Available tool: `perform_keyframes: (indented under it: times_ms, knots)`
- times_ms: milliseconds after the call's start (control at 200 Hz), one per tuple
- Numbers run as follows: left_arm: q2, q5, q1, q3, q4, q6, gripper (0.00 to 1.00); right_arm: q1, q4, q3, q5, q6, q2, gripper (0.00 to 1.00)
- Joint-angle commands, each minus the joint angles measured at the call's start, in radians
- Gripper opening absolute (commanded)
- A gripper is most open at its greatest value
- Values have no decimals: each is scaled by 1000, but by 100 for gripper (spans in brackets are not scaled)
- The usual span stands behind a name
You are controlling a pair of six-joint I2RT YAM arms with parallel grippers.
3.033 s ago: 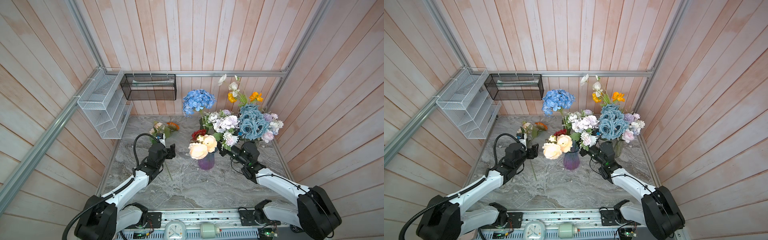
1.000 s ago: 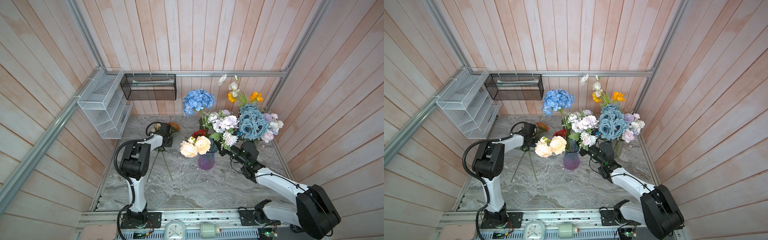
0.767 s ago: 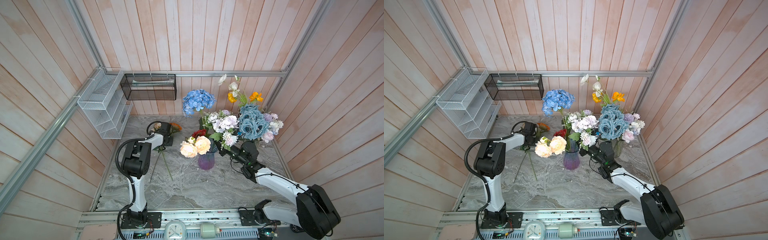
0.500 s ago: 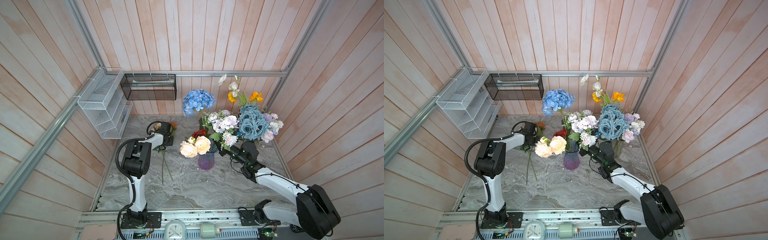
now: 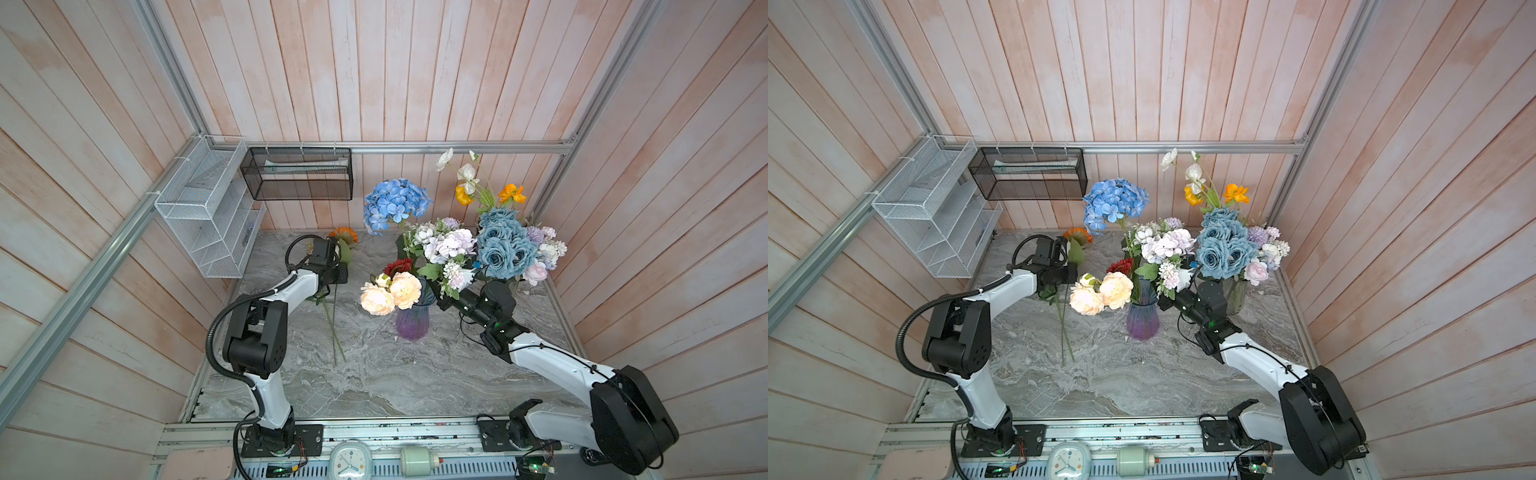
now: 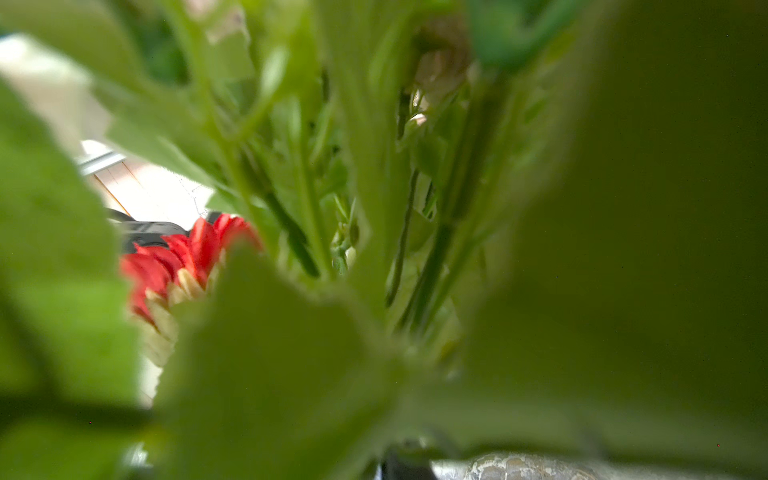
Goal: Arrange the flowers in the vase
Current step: 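Lower the left gripper and grasp the orange gerbera stem, then lift the orange gerbera high with the left gripper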
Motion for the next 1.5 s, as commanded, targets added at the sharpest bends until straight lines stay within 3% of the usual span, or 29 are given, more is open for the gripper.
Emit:
perform_keyframes:
  times_ms: [0, 385, 685, 920, 1115, 1335, 1495]
  knots:
    - [-84, 73, -1, -37, 103, -60, 0, 4, 4, 28, -15, -6, 8, 13]
    - [-432, 73, 3, -192, 314, -152, 0, 4, 6, 19, -10, 1, 0, 13]
    - [-690, 86, 1, -162, 322, -187, 0, 5, 24, 10, -11, 20, 8, 13]
    - [-787, 355, 1, -56, 444, -356, 0, 8, 40, 4, -8, 28, 11, 13]
    - [-819, 436, -1, -40, 603, -499, 0, 7, 68, -1, -16, 43, 17, 13]
    - [-706, 673, 4, 36, 834, -738, 0, 8, 62, -1, -23, 42, 14, 13]
    - [-574, 789, 2, 55, 1091, -990, 0, 8, 62, -13, -18, 46, -1, 13]
